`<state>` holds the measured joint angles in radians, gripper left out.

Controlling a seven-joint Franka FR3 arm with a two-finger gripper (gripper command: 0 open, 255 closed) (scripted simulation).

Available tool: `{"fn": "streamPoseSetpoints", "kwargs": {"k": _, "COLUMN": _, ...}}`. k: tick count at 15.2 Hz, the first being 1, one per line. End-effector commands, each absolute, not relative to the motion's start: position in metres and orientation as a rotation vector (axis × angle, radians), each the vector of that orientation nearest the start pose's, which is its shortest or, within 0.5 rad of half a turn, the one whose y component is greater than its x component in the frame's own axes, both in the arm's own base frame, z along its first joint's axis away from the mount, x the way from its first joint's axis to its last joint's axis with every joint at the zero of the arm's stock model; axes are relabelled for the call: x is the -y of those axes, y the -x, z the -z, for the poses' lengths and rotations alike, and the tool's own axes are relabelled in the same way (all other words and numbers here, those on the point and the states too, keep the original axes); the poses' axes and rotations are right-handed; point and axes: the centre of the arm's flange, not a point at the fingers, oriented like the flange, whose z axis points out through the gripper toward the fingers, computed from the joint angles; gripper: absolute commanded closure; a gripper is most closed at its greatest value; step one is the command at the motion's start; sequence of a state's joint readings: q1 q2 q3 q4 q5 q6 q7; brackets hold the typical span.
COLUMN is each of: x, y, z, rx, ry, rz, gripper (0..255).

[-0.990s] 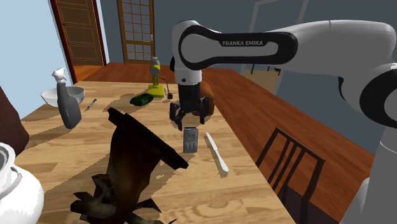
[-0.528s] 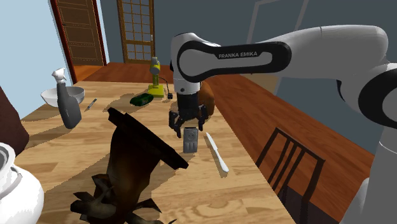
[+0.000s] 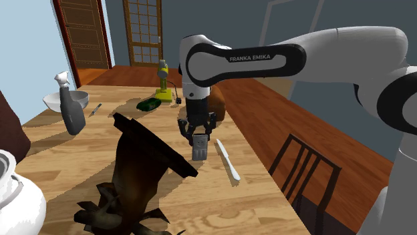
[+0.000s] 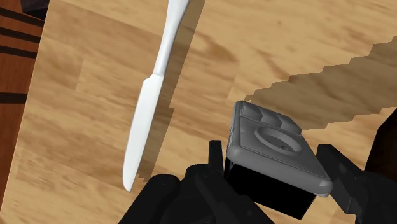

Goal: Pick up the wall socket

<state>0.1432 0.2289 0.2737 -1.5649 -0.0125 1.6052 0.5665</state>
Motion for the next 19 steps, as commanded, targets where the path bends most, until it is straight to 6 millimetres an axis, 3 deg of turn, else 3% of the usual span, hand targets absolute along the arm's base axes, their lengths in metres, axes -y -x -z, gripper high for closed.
{"fn": "streamPoseSetpoints", "kwargs": {"k": 1, "x": -0.231, "y": -0.564, "z": -0.499, "rx": -0.24, "ry": 3.163, "rz": -0.294, "gripper": 255}}
{"fn": "streamPoseSetpoints", "kwargs": {"k": 17, "x": -0.231, "y": -0.564, "z": -0.579, "rx": -0.24, "ry": 3.163, "rz": -0.294, "gripper": 255}}
{"fn": "streamPoseSetpoints", "kwargs": {"k": 19, "x": -0.231, "y": -0.564, "z": -0.58, "rx": -0.24, "ry": 3.163, "rz": -0.294, "gripper": 255}}
